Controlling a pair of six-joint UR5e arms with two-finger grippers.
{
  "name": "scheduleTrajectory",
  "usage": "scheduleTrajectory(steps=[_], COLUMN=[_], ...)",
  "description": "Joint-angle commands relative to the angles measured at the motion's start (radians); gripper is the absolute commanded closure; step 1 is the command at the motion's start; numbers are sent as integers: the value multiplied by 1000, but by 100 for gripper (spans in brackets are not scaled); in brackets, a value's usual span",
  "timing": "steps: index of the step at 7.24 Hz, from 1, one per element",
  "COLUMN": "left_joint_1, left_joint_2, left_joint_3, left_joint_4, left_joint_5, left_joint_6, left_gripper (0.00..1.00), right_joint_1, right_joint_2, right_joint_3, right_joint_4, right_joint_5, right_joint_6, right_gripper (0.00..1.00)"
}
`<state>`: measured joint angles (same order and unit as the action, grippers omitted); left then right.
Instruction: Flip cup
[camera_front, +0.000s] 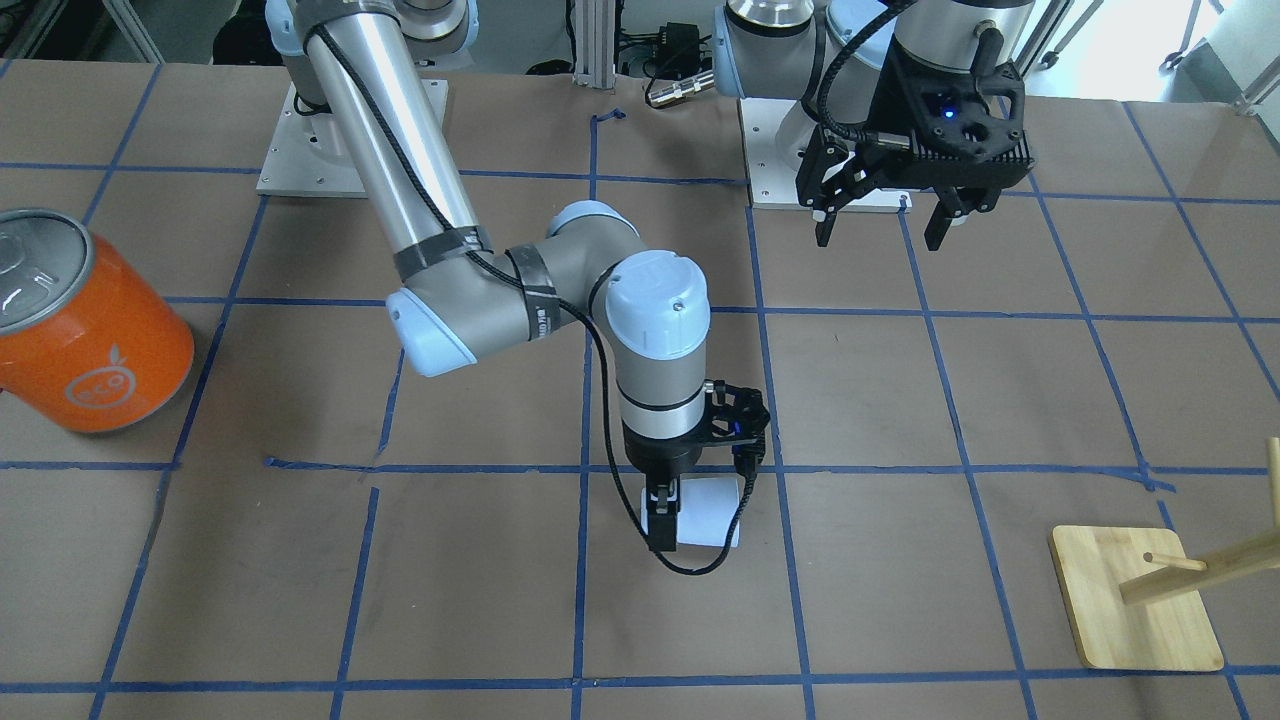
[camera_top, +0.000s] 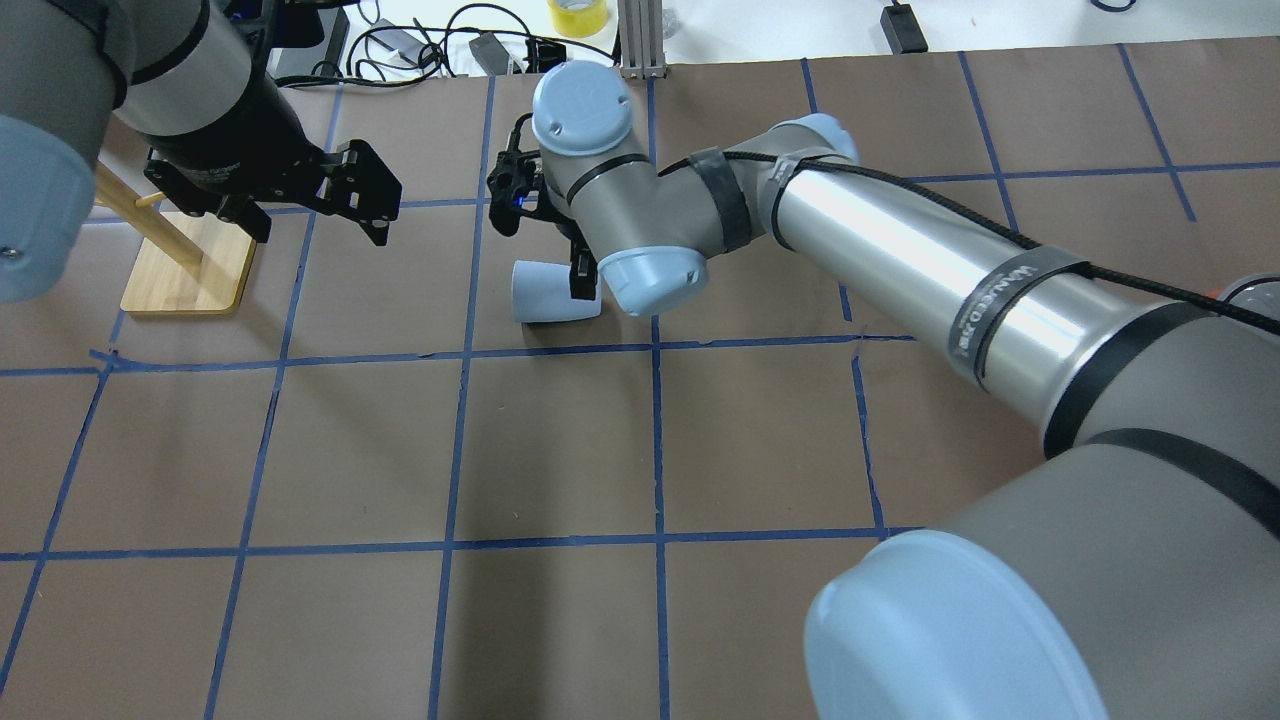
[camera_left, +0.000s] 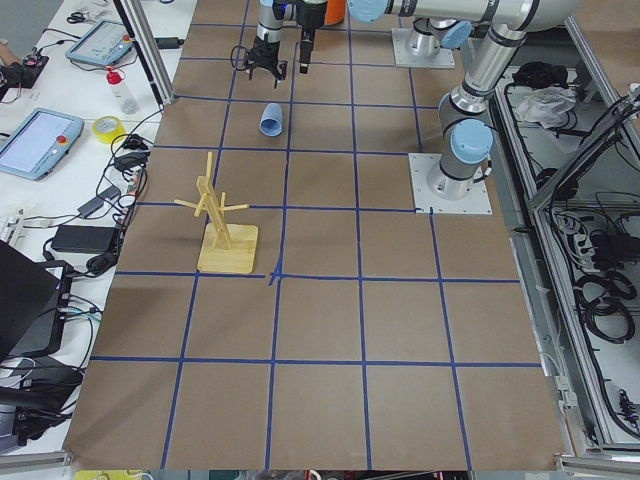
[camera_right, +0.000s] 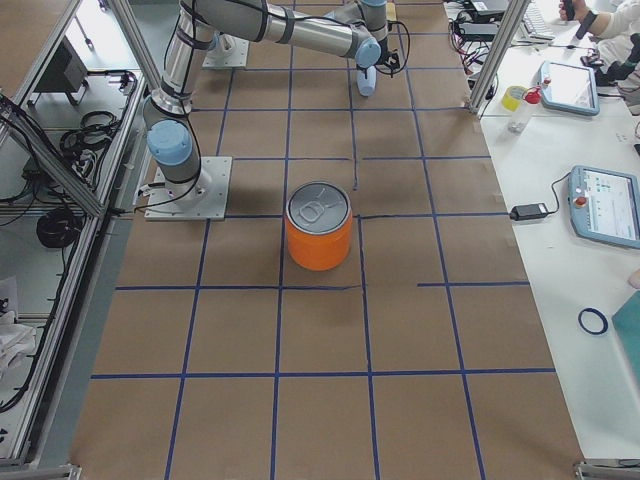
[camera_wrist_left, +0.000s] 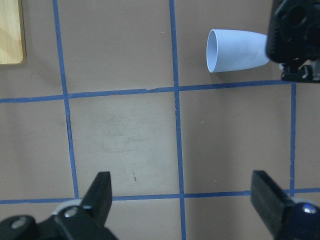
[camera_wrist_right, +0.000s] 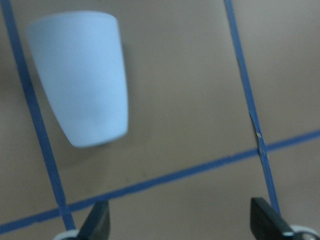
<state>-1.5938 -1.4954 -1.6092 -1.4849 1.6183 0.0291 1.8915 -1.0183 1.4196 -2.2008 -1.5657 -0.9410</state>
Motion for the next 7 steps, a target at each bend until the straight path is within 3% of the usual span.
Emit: scheduleTrajectory(steps=[1, 3, 5, 6, 7], left_joint_1=[0, 0, 0, 0, 0], left_joint_2=[1, 1, 1, 1, 0], left_joint_3=[0, 0, 0, 0, 0], left_joint_4=[-2, -2, -2, -2, -2], left_joint_5=[0, 0, 0, 0, 0], left_joint_6=[0, 0, 0, 0, 0], left_gripper=[0, 0, 0, 0, 0], right_joint_1=[-202, -363, -373, -376, -373], right_joint_2=[-100, -140, -225, -308, -371], right_joint_3=[9, 9, 10, 9, 12], right_joint_4=[119, 230, 369, 527, 556], right_joint_5=[4, 3, -11, -29, -10], right_joint_6=[196, 566, 764, 848, 866], right_gripper=[0, 0, 0, 0, 0])
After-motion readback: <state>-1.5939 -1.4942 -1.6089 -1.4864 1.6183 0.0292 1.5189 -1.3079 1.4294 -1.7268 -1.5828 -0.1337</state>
